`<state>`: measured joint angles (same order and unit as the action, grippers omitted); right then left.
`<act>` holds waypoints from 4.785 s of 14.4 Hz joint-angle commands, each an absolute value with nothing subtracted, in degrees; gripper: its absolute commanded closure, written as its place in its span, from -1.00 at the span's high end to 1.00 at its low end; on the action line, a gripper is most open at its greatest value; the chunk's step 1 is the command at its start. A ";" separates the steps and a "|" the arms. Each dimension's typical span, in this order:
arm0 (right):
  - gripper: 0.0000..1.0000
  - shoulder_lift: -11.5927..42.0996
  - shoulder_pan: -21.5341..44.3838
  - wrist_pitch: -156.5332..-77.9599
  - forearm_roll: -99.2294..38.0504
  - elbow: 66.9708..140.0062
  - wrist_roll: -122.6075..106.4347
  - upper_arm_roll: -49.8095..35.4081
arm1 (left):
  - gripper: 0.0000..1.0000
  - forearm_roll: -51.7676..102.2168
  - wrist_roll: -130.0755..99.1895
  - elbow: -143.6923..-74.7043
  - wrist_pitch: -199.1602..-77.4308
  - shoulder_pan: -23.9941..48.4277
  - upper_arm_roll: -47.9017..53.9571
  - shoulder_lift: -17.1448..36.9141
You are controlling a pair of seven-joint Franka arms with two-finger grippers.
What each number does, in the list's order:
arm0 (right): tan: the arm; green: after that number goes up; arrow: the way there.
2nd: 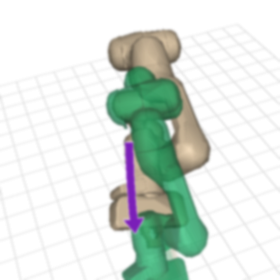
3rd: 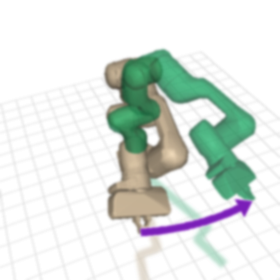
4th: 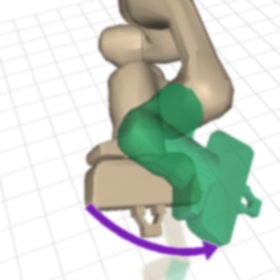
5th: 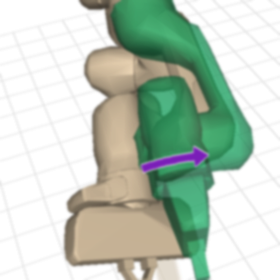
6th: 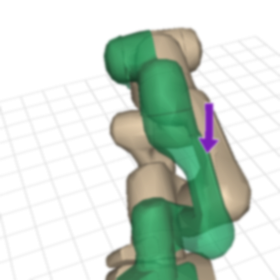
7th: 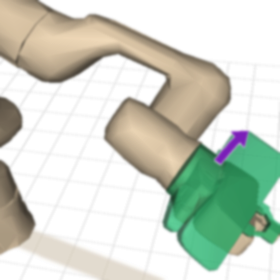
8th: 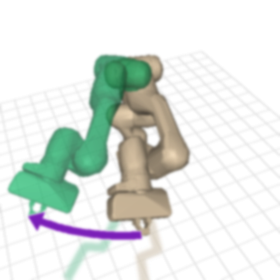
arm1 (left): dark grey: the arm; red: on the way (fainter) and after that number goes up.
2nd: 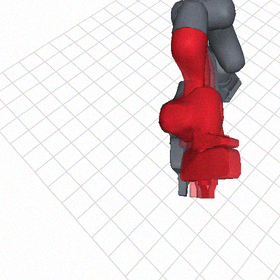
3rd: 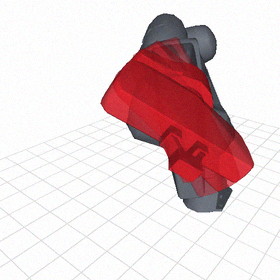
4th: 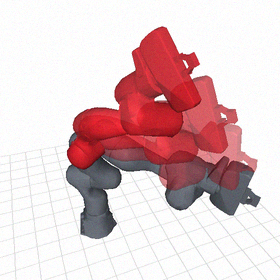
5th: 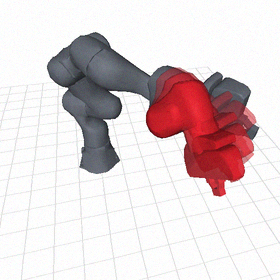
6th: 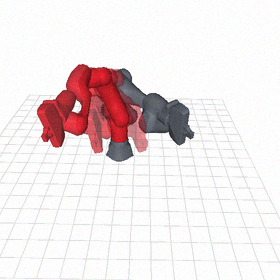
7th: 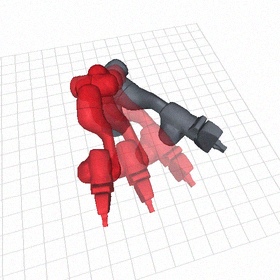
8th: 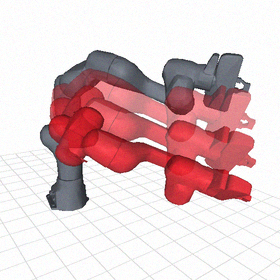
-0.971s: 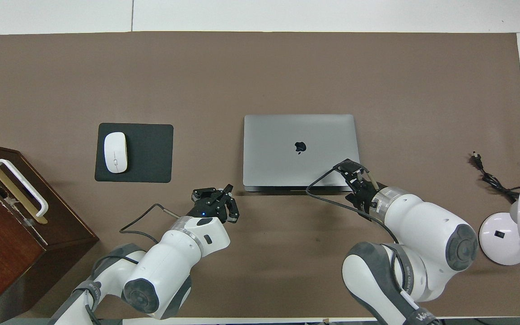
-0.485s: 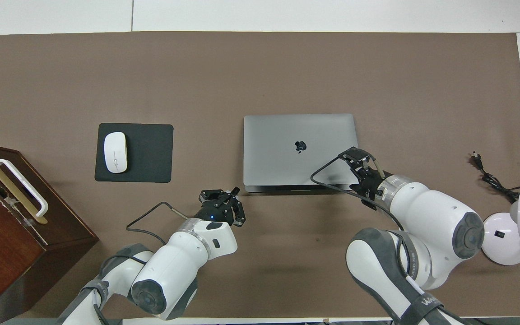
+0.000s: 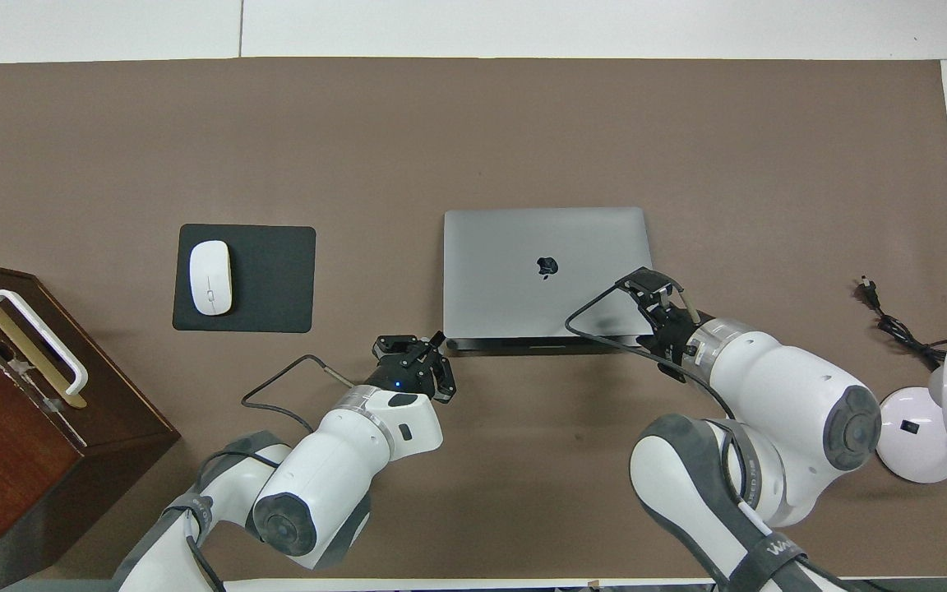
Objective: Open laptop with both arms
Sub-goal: 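Hold the laptop base with the left gripper and pinch the lid edge, then lift the laptop lid upward with the right gripper, left gripper holding base, then push the lid fully open with the right gripper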
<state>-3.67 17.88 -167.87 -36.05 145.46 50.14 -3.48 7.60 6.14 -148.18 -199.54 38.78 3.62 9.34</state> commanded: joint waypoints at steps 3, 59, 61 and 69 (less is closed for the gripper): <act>1.00 -2.37 17.14 -168.49 -37.53 143.88 47.46 -3.87 | -1.00 8.00 8.88 -145.02 -200.74 39.99 2.64 12.57; 1.00 16.61 11.87 -171.91 -41.48 108.29 44.12 -3.87 | -1.00 7.82 12.66 -140.98 -200.83 39.29 2.55 18.37; 1.00 16.70 11.25 -171.91 -41.57 108.02 44.12 -3.87 | -1.00 7.82 12.66 -140.98 -200.83 39.29 2.55 18.37; 1.00 10.38 14.76 -171.65 -42.36 110.30 54.03 -3.96 | -1.00 7.82 12.92 -140.98 -200.83 39.29 2.55 18.89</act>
